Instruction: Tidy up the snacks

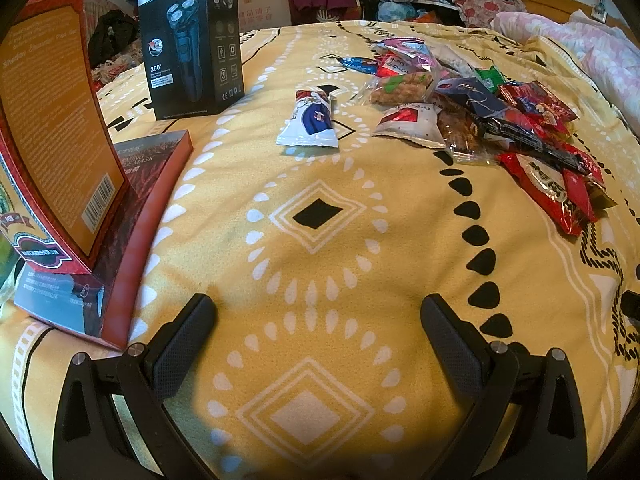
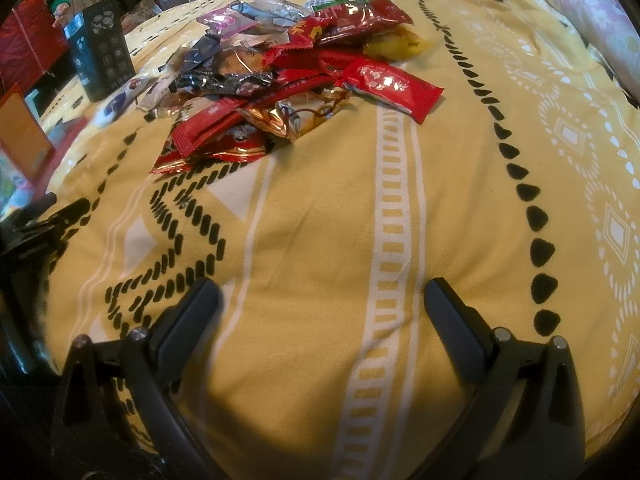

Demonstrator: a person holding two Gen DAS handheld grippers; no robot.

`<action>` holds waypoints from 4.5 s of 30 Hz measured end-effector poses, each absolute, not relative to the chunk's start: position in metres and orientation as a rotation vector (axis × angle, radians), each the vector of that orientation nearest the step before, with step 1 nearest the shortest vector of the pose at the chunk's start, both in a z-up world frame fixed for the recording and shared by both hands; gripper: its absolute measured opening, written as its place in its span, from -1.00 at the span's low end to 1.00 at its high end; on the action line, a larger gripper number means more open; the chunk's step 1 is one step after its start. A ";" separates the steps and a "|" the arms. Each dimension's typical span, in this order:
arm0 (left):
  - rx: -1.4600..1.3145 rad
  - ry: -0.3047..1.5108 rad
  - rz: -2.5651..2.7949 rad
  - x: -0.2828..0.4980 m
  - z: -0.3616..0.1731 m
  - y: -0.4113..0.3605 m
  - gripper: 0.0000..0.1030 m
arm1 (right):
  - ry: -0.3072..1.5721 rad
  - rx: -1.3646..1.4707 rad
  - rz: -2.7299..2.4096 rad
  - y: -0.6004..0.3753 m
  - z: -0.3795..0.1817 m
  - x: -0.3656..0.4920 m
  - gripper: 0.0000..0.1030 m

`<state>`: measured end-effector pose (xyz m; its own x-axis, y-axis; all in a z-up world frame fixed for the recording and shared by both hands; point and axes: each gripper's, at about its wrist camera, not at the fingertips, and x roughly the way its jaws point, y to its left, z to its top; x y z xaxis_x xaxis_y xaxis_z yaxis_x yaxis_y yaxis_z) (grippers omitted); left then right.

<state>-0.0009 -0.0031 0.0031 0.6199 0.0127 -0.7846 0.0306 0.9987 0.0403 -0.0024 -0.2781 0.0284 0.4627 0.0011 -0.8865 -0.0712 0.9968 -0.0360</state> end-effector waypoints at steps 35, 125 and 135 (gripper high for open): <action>-0.093 0.950 -0.161 0.213 0.058 -0.070 0.56 | 1.062 -0.021 0.092 -0.286 0.031 -0.006 1.00; -0.322 0.685 0.475 -0.028 0.213 0.420 -0.32 | 0.936 -0.196 0.930 0.289 0.169 0.129 -0.43; -0.284 0.725 0.534 -0.017 0.196 0.413 -0.10 | 0.958 -0.247 0.922 0.297 0.168 0.125 0.07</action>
